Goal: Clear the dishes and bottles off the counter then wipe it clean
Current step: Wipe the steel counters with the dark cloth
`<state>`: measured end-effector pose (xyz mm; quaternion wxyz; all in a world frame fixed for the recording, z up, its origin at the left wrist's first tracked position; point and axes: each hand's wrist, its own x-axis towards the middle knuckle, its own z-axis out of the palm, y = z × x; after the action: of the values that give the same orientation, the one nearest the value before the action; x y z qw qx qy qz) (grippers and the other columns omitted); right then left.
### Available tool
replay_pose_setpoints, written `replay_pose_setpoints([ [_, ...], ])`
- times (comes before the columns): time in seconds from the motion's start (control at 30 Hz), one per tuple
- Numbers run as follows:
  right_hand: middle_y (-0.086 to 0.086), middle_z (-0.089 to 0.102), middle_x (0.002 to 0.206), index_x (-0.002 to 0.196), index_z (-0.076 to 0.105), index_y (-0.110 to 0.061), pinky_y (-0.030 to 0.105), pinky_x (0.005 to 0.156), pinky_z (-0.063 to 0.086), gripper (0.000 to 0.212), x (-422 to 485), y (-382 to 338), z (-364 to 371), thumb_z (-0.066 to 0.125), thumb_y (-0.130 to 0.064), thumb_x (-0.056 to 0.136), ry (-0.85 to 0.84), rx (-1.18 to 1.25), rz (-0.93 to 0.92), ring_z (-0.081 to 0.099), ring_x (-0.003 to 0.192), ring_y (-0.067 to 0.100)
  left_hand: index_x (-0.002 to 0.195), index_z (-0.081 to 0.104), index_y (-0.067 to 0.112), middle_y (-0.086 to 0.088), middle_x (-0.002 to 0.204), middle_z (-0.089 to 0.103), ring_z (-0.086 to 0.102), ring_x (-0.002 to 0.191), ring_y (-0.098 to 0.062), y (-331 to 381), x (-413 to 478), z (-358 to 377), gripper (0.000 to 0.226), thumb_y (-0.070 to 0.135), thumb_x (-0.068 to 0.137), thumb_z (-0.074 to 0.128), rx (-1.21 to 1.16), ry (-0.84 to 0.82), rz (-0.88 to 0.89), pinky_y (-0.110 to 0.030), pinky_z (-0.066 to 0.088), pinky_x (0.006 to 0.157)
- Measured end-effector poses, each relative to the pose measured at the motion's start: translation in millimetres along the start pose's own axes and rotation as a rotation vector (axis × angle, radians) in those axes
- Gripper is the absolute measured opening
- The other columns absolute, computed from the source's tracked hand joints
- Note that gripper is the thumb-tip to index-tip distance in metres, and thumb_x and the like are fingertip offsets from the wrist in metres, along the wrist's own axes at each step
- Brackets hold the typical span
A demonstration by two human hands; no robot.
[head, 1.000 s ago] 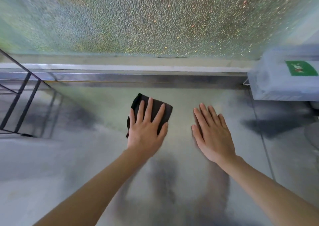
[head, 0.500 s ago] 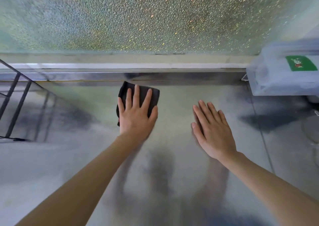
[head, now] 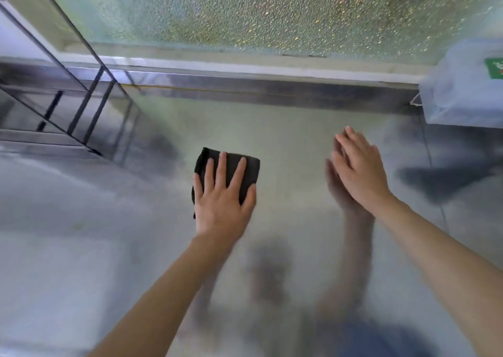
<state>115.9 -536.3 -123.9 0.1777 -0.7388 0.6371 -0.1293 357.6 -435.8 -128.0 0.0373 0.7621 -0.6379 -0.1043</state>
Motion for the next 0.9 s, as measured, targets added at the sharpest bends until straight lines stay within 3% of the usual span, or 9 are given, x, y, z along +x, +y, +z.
replay_pose_setpoints([
  [0.07, 0.007, 0.030, 0.152, 0.134, 0.048, -0.009, 0.030, 0.114, 0.013, 0.039, -15, -20, -2, 0.040, -0.023, 0.098, 0.097, 0.238, 0.036, 0.022, 0.142, 0.021, 0.146, 0.019, 0.033, -0.007, 0.156, 0.012, 0.007, 0.143, -0.029, -4, -7, -2, 0.066, 0.056, 0.084, 0.010, -0.007, -0.010, -0.041, -0.047, 0.001, 0.114],
  [0.13, 0.011, 0.038, 0.147, 0.127, 0.054, -0.005, 0.034, 0.115, 0.019, 0.038, -41, -48, 7, 0.041, -0.018, 0.094, 0.137, 0.294, -0.004, 0.030, 0.138, 0.024, 0.146, 0.020, 0.032, -0.009, 0.156, 0.012, 0.008, 0.142, -0.030, -2, -32, 0, 0.064, 0.054, 0.086, 0.013, -0.023, -0.006, -0.049, -0.047, 0.001, 0.114],
  [0.2, 0.016, 0.044, 0.143, 0.122, 0.057, -0.003, 0.048, 0.111, 0.028, 0.038, -72, -73, 27, 0.041, -0.017, 0.091, 0.121, 0.247, -0.061, 0.037, 0.135, 0.029, 0.145, 0.024, 0.030, -0.010, 0.154, 0.018, 0.013, 0.142, -0.032, -1, -65, 5, 0.060, 0.052, 0.089, 0.020, -0.034, 0.007, -0.049, -0.048, 0.005, 0.114],
  [0.27, 0.017, 0.044, 0.143, 0.124, 0.055, -0.003, 0.053, 0.109, 0.030, 0.038, -103, -94, 48, 0.039, -0.017, 0.092, 0.076, 0.142, -0.127, 0.038, 0.134, 0.031, 0.146, 0.022, 0.032, -0.009, 0.155, 0.018, 0.013, 0.142, -0.030, -6, -98, 10, 0.057, 0.052, 0.092, 0.023, -0.021, 0.003, -0.059, -0.046, 0.003, 0.115],
  [0.33, 0.015, 0.042, 0.144, 0.127, 0.052, -0.006, 0.052, 0.109, 0.031, 0.041, -128, -111, 65, 0.033, -0.021, 0.094, 0.024, 0.057, -0.196, 0.037, 0.135, 0.031, 0.146, 0.019, 0.034, -0.007, 0.155, 0.017, 0.012, 0.143, -0.028, -17, -131, 13, 0.057, 0.053, 0.093, 0.024, -0.004, 0.003, -0.094, -0.043, 0.000, 0.115],
  [0.5, 0.006, 0.031, 0.152, 0.143, 0.037, -0.020, 0.049, 0.111, 0.024, 0.054, -154, -125, 78, 0.018, -0.041, 0.096, -0.136, -0.203, -0.302, 0.027, 0.141, 0.027, 0.142, 0.031, 0.031, -0.008, 0.150, 0.030, 0.027, 0.138, -0.030, -44, -188, 12, 0.055, 0.051, 0.091, 0.030, 0.007, 0.015, -0.118, -0.045, 0.014, 0.112],
  [0.7, 0.009, 0.036, 0.150, 0.142, 0.038, -0.019, 0.052, 0.108, 0.028, 0.056, -151, -126, 82, 0.019, -0.042, 0.095, -0.154, -0.291, -0.289, 0.032, 0.138, 0.031, 0.145, 0.018, 0.035, -0.005, 0.156, 0.013, 0.009, 0.143, -0.028, -118, -173, -6, 0.070, 0.062, 0.082, 0.007, -0.024, 0.032, -0.487, -0.048, 0.005, 0.114],
  [0.83, 0.009, 0.035, 0.150, 0.143, 0.037, -0.018, 0.052, 0.108, 0.027, 0.057, -151, -126, 82, 0.018, -0.043, 0.095, -0.125, -0.289, -0.302, 0.030, 0.139, 0.032, 0.146, 0.016, 0.032, -0.009, 0.156, 0.011, 0.006, 0.143, -0.030, -103, -189, -4, 0.068, 0.059, 0.084, 0.008, -0.028, 0.047, -0.456, -0.050, 0.002, 0.114],
  [0.9, 0.010, 0.035, 0.150, 0.142, 0.038, -0.018, 0.052, 0.108, 0.027, 0.057, -151, -126, 82, 0.019, -0.043, 0.095, -0.111, -0.281, -0.304, 0.031, 0.138, 0.033, 0.146, 0.023, 0.030, -0.011, 0.154, 0.019, 0.014, 0.142, -0.033, -83, -205, 4, 0.063, 0.056, 0.089, 0.017, -0.014, 0.058, -0.377, -0.051, 0.005, 0.113],
])
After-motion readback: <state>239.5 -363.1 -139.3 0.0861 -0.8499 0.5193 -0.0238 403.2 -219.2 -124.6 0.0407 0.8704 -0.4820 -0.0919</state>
